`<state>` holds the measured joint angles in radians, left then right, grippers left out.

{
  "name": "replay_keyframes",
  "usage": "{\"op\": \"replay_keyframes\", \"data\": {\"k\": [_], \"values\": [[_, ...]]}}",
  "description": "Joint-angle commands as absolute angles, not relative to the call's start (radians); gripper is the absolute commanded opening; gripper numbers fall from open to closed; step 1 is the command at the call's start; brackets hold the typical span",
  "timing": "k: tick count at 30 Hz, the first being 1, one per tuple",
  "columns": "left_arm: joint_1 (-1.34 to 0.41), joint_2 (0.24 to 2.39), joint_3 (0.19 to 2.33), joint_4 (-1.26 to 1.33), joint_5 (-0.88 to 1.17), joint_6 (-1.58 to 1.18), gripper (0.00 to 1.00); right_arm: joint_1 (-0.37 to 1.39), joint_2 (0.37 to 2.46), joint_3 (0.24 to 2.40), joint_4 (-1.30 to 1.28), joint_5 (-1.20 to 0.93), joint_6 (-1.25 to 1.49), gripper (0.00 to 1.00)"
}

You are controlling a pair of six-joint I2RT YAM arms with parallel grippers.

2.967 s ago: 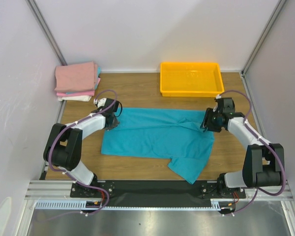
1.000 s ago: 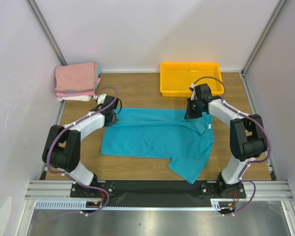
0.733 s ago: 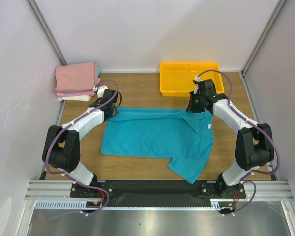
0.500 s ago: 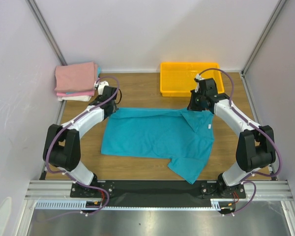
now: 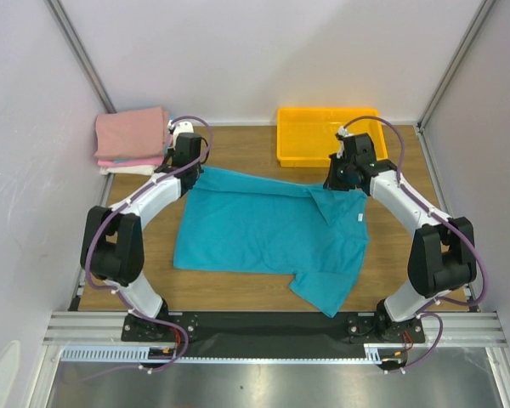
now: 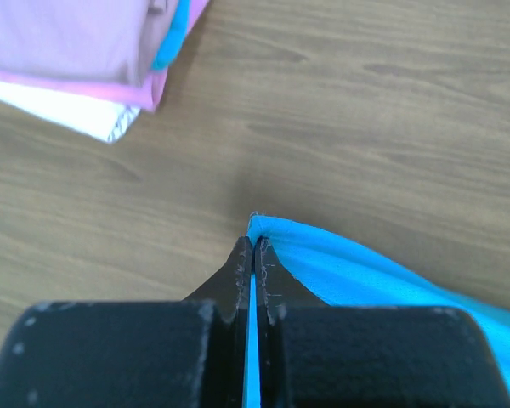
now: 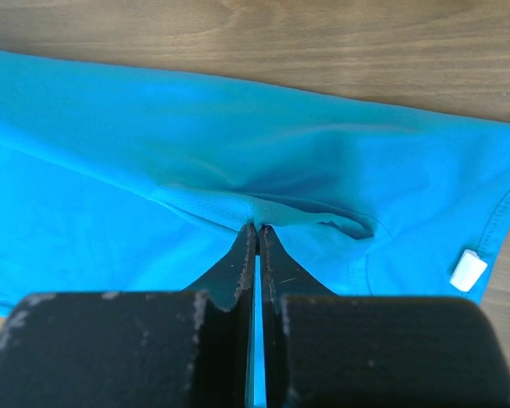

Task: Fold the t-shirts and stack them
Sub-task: Fold the tshirt

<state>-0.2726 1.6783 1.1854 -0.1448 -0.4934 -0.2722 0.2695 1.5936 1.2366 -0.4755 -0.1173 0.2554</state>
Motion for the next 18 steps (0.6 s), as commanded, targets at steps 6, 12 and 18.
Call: {"op": "replay_keyframes", "data": {"k": [6, 12, 18], "values": [[-0.236, 1.747, 1.285, -0.008, -0.492, -0.163, 0.00, 0.270, 1.643, 1.351, -0.494, -0.068, 0.196, 0.00], [-0.222, 1.802, 1.313, 0.040, -0.479, -0.167, 0.00, 0.264, 1.727, 1.463, -0.497, -0.063, 0.149, 0.00], [-0.203, 1.841, 1.336, 0.080, -0.465, -0.176, 0.00, 0.224, 1.836, 1.555, -0.518, -0.113, 0.117, 0.00]]}}
